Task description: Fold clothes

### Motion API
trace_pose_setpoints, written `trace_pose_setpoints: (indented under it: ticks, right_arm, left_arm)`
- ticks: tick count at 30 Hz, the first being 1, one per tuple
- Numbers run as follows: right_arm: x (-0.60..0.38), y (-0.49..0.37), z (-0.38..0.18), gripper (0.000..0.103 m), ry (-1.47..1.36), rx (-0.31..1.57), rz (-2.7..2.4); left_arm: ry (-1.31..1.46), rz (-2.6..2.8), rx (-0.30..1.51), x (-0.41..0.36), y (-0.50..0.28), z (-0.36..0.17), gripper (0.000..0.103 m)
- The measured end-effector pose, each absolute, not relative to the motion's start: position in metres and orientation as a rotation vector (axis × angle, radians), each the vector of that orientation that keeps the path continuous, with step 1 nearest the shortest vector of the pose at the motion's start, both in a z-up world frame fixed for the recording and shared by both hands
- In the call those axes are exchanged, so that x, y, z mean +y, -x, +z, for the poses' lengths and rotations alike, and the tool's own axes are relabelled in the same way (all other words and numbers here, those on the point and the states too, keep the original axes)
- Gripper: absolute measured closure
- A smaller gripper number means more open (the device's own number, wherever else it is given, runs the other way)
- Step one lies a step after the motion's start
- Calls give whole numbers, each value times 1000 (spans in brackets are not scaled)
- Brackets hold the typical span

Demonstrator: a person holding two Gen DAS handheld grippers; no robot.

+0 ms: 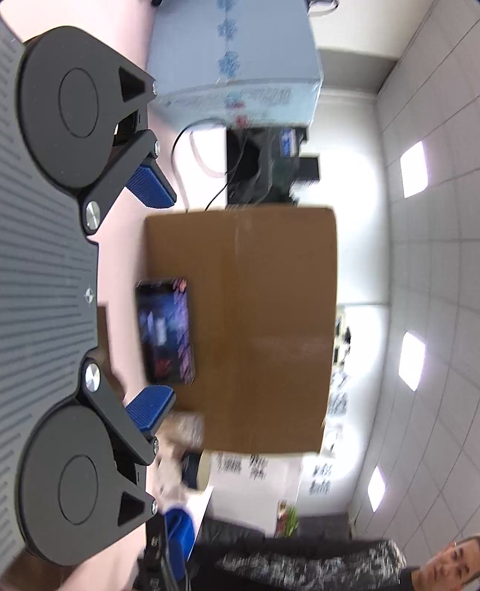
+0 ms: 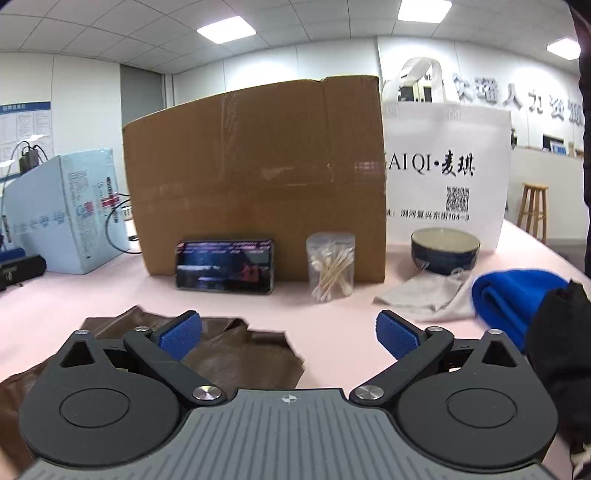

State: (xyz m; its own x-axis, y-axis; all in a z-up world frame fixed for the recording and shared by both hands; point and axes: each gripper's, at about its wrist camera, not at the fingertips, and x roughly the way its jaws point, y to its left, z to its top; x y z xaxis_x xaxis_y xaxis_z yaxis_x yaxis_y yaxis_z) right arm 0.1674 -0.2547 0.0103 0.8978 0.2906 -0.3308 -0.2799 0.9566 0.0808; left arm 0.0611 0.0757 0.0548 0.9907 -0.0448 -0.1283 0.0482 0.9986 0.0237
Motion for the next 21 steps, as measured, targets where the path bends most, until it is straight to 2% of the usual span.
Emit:
trace_pose_setpoints:
  ticks: [21]
  right_arm:
    - [-263, -171, -6, 0, -33, 169, 137]
  left_arm:
    - [-48, 129, 13, 88, -69, 26, 0]
